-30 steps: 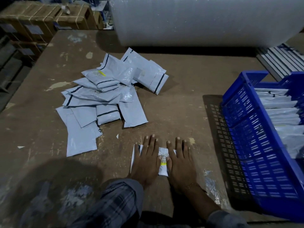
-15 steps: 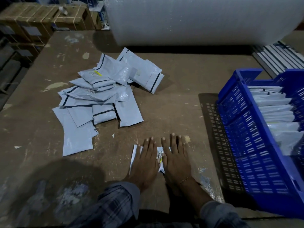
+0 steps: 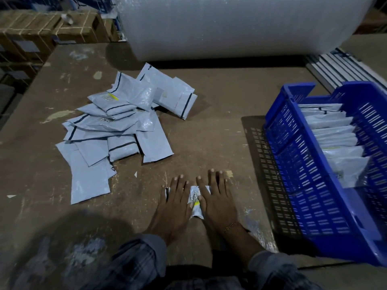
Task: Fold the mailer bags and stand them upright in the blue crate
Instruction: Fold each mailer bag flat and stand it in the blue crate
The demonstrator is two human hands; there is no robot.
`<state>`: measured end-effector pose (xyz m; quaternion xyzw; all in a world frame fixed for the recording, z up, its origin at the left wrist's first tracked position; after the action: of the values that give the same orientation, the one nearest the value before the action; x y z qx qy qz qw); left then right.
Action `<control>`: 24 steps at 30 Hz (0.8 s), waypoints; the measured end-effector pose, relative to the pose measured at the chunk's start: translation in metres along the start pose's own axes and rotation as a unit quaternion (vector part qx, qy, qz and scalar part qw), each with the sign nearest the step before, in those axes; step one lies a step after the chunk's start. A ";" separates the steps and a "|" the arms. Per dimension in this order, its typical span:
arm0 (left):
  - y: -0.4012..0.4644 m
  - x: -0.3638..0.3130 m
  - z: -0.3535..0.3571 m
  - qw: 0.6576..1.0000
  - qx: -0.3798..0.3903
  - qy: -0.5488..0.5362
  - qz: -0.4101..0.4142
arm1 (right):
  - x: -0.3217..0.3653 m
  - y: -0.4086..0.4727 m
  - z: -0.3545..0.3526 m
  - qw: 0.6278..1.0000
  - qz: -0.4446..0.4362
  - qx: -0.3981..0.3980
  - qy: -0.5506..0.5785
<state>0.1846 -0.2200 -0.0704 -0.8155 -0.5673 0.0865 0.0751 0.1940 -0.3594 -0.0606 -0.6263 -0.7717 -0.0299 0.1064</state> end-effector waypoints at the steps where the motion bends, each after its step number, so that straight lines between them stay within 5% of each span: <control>1: 0.001 0.000 0.000 1.000 0.002 0.005 0.010 | 0.001 -0.004 0.000 1.000 -0.010 0.002 -0.002; 7: 0.009 0.040 -0.010 0.999 0.027 -0.021 -0.038 | -0.007 -0.020 -0.009 0.998 -0.050 0.018 -0.025; 14: 0.037 0.040 -0.027 0.985 0.028 -0.109 -0.129 | -0.033 -0.013 -0.054 0.991 0.068 0.054 0.105; 24: 0.072 -0.017 -0.046 0.966 0.000 -0.230 -0.120 | -0.099 -0.051 -0.230 0.966 0.092 -0.164 0.179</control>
<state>0.2547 -0.2615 -0.0407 -0.6993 -0.6633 0.2622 -0.0479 0.1920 -0.5064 0.1485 -0.6881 -0.6635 -0.2575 0.1413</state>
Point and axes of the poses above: each hand's wrist, its own y-axis towards the middle knuckle, its own z-axis out of the palm, x = y × z, the point moved 10 cm from there along y, towards the middle knuckle, and after that the axes turned 5 degrees about x, right-handed, at the moved point
